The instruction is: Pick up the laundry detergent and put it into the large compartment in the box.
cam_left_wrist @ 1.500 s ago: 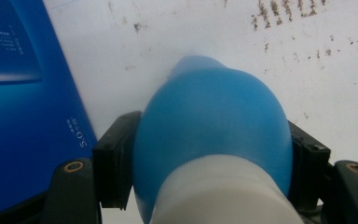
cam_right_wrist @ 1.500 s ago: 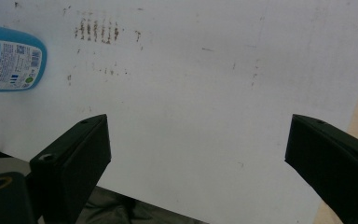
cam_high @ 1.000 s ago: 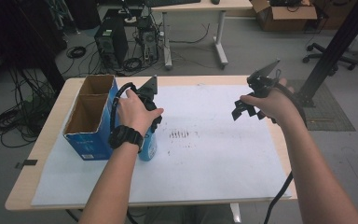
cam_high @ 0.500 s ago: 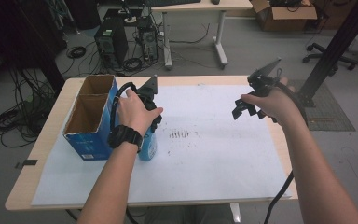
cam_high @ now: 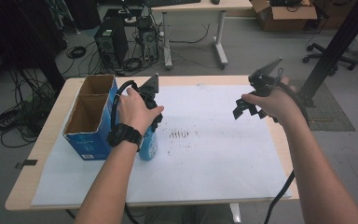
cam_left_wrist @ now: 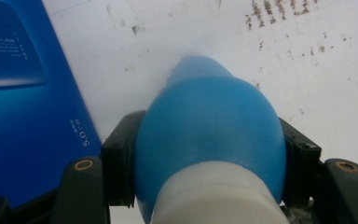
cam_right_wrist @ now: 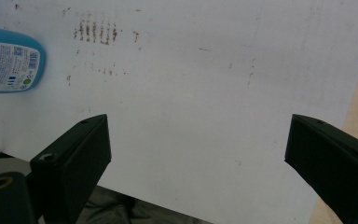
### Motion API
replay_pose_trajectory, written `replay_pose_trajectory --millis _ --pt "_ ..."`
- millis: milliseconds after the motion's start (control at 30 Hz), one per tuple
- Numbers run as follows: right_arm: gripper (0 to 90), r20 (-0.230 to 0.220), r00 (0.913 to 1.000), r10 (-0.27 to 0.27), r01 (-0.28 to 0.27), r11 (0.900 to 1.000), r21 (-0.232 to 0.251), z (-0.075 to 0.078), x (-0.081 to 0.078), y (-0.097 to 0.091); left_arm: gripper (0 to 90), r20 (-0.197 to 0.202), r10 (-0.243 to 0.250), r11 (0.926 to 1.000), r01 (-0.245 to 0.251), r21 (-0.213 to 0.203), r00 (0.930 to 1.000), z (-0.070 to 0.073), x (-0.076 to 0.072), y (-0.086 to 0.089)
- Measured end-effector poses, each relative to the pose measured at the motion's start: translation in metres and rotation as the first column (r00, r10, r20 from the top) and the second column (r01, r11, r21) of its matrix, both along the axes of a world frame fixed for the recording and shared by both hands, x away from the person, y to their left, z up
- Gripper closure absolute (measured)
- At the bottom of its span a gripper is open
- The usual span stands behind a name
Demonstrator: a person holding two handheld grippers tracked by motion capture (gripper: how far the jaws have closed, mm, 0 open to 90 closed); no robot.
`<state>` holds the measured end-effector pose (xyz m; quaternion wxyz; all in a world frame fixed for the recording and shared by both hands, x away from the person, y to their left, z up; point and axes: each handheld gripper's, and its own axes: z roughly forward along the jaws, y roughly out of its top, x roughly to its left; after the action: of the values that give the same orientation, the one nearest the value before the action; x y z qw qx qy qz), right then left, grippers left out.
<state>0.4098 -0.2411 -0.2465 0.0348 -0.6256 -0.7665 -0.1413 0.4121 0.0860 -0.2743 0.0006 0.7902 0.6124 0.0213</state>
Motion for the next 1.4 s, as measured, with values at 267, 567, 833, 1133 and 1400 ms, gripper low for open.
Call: replay_pose_trajectory --millis 267,567,833,1133,1400 --pt "7.7 0.007 1.0 -0.001 0.001 0.9999 0.015 0.003 0.0 -0.001 37.3 0.006 -0.017 0.9998 0.017 0.009 0.9998 0.036 0.0 -0.004" --pt "7.6 0.012 0.9999 0.004 -0.004 1.0 0.006 0.007 0.0 0.002 37.3 0.029 -0.026 0.9996 0.025 0.016 0.9993 0.081 0.002 -0.004" --pt "7.6 0.014 0.9999 0.008 -0.008 0.9999 0.007 0.01 0.001 0.004 37.3 0.055 -0.012 0.9999 0.012 0.001 0.9984 0.126 0.004 0.008" --pt "7.6 0.018 0.9998 0.009 -0.009 0.9999 0.013 0.01 0.003 0.005 37.4 0.081 0.001 1.0 -0.001 0.007 0.9967 0.159 0.007 0.023" --pt "7.6 0.011 0.9999 -0.001 0.001 1.0 0.008 0.008 0.005 0.0 37.4 0.092 0.029 0.9996 -0.029 0.006 0.9953 0.173 0.012 0.038"
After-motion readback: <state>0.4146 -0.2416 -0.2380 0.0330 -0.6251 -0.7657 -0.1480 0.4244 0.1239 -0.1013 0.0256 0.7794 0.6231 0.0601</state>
